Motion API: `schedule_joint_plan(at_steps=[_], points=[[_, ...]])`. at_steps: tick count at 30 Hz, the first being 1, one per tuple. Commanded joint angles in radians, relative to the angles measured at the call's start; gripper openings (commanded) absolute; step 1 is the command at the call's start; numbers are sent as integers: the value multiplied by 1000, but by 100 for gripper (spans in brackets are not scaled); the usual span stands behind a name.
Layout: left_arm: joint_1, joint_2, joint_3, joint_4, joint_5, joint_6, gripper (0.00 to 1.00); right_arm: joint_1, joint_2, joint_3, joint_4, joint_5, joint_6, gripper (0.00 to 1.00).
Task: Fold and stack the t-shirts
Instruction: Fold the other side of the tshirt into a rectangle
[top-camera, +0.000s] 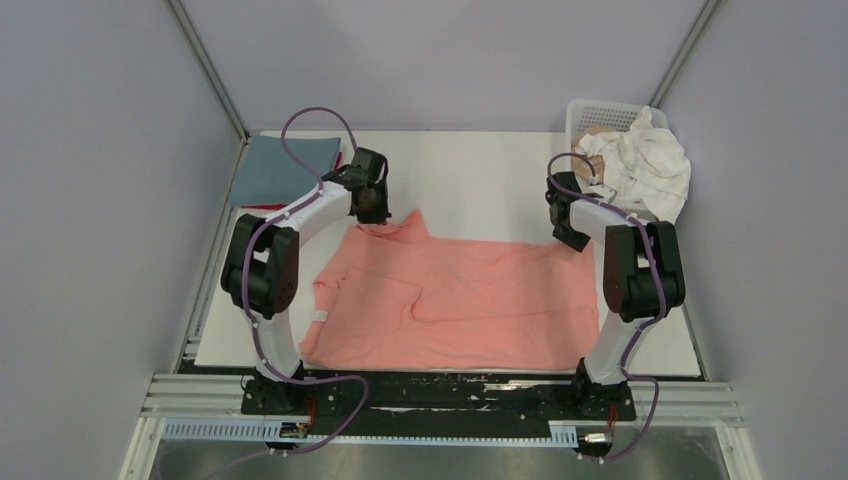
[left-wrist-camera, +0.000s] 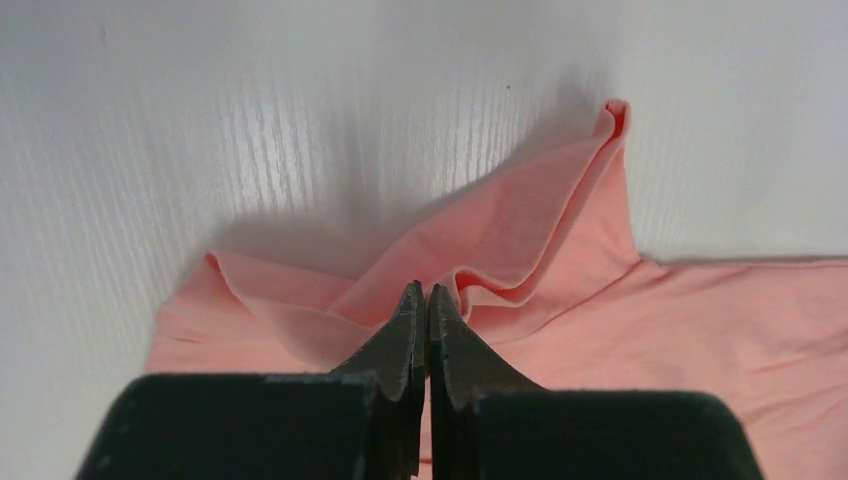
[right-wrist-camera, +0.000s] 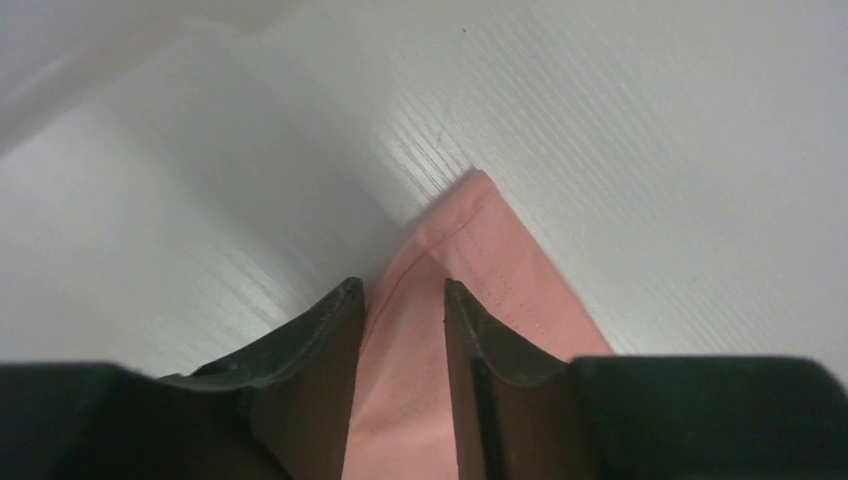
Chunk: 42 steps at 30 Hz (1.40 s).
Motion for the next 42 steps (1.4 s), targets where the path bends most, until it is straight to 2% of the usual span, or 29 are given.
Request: schedule_joint_plan(at_steps=[1, 6, 7, 14, 22, 28, 34, 38, 42], points=[[-12, -91, -52, 54, -8, -22, 0, -3, -30, 10, -38, 49, 0, 26], [-20, -154, -105, 61, -14, -38, 0, 1, -53, 27, -38, 18, -21, 1], [-24, -166, -121, 63, -16, -40, 0, 2, -66, 24, -38, 16, -25, 0], [-54, -306, -221, 65, -58, -79, 0, 35, -214, -35, -39, 3, -50, 0], [-108, -541, -457, 63, -87, -159, 0, 70, -405, -158, -61, -28, -58, 0], [-150, -737, -584, 8, -90, -220, 0, 94, -533, -201, -137, -15, -49, 0], [-156, -952, -648, -95, -99, -271, 0, 94, -662, -230, -200, -10, -64, 0], [-156, -1024, -644, -175, -89, -271, 0, 93, -689, -240, -213, -24, -72, 0], [-158, -1077, -688, -208, -15, -280, 0, 94, -699, -255, -235, -17, -65, 2]])
